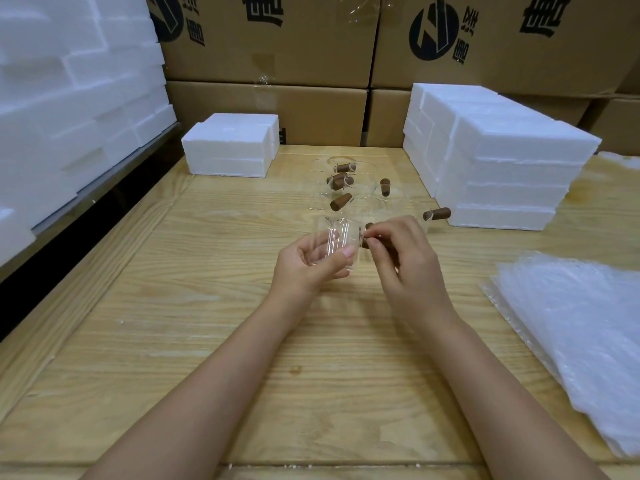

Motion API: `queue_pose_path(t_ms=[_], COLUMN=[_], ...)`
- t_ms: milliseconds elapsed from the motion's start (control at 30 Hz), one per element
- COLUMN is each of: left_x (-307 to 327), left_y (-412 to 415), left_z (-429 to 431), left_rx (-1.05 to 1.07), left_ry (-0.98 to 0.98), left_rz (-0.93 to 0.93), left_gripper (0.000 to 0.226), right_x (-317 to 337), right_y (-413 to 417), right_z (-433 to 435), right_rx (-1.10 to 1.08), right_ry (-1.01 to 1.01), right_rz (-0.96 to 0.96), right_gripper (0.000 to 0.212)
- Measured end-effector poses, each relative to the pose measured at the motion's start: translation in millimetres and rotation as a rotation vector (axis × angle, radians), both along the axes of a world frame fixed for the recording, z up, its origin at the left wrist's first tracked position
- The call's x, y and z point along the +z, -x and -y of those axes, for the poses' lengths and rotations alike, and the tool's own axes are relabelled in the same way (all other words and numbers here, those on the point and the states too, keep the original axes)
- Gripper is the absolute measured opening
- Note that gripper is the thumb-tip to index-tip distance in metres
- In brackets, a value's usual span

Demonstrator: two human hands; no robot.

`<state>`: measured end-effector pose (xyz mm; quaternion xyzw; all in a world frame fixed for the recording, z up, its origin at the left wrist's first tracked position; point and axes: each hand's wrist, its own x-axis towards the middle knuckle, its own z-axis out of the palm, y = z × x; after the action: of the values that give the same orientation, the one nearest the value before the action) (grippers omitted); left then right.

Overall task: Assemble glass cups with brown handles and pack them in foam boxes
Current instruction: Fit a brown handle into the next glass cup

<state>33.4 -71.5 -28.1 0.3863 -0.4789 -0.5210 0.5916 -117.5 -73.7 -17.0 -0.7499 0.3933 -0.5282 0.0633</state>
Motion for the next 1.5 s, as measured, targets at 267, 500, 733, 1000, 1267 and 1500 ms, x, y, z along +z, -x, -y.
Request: queue_pose_path(t_ms=[267, 500, 733, 1000, 1267, 1500], left_x=[-4, -5, -7, -7, -14, -11], left_y=[2, 6, 0, -15, -22, -21], left_z=[-3, -5, -4, 6, 13, 12], left_rx=[-0.044, -0.079, -0.123, -0.11, -0.143, -0.078], left_ry=[0.079, 0.152, 0.262, 0.257, 0.205, 0.192], left_rz=[0.147, 0.265, 0.289, 0.185, 0.142, 0.151], left_gripper=[0.042, 0.059, 0.075, 0.079, 0.078, 0.082], right_x=[2, 3, 11, 10, 3, 0], right_y=[0, 6, 11, 8, 10, 7], right_z=[-1, 5, 6, 3, 6, 8], right_rx=[-0.372, -0.302, 0.02, 0.61, 0.857, 0.663], right_ry=[0.18, -0.367, -0.879, -1.006, -1.011, -0.936], right_rz=[-0.278, 0.044, 0.632, 0.956, 0.966, 0.891], right_gripper=[0.037, 0.049, 0.044, 0.039, 0.036, 0.031])
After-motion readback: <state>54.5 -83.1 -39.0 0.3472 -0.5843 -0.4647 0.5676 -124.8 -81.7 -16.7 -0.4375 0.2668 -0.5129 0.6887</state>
